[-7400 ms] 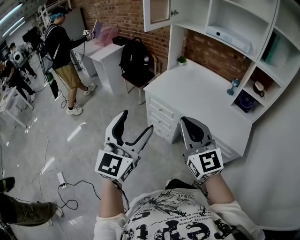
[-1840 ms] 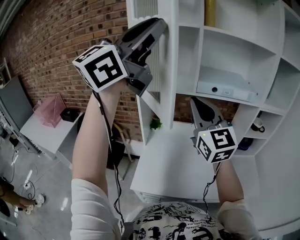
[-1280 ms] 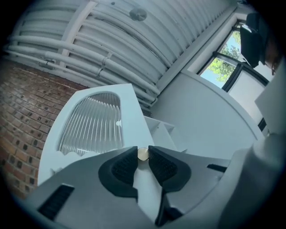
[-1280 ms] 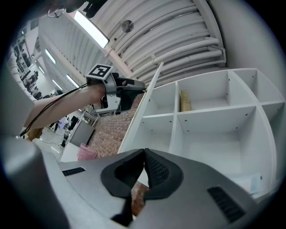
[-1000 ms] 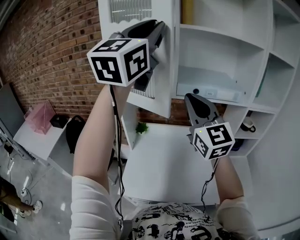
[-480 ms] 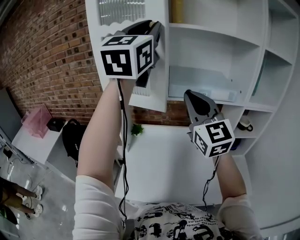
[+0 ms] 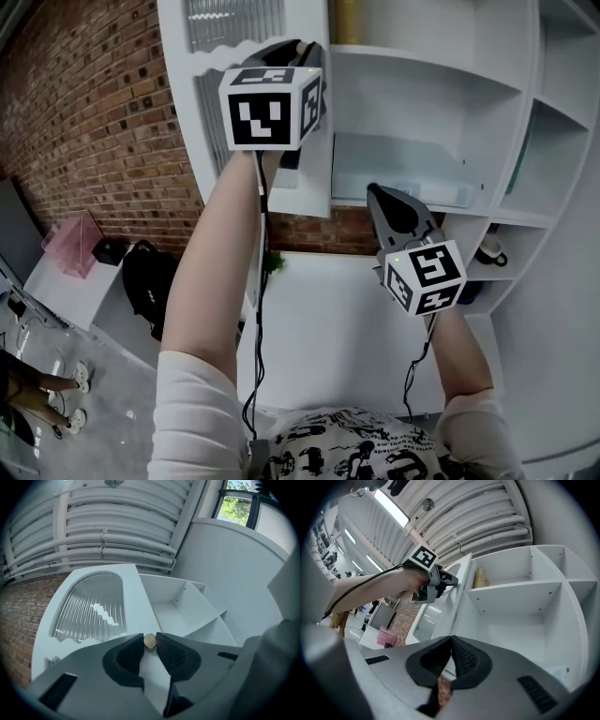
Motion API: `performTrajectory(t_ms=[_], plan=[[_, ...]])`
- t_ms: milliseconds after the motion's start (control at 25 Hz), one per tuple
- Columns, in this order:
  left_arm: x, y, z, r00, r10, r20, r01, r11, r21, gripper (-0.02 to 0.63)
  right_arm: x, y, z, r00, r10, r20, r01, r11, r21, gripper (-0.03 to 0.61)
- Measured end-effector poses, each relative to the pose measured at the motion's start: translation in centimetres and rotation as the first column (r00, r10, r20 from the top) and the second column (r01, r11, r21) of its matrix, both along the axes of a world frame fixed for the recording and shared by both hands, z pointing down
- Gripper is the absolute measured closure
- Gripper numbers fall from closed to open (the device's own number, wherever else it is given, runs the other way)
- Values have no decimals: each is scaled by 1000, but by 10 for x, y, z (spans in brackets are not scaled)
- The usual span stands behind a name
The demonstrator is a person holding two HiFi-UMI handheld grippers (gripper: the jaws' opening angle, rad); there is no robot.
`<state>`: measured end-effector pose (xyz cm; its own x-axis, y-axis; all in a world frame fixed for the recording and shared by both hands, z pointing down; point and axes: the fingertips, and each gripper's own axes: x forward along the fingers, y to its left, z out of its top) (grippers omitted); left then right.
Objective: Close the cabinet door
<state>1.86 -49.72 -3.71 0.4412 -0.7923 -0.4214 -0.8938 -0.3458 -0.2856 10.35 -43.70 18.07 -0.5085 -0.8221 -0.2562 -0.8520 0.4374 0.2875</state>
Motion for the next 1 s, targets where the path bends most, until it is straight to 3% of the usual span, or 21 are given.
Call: performTrajectory(t_ms=[520,1000], plan=[[9,-35,0,997,-73,16,73,997,25,514,21,-26,3,999,12,33,-12,1000,-7,565],[3,-32,-1,999,-46,3,45,997,64,512,22,-26,4,999,35,40,-34,999,-19,564]])
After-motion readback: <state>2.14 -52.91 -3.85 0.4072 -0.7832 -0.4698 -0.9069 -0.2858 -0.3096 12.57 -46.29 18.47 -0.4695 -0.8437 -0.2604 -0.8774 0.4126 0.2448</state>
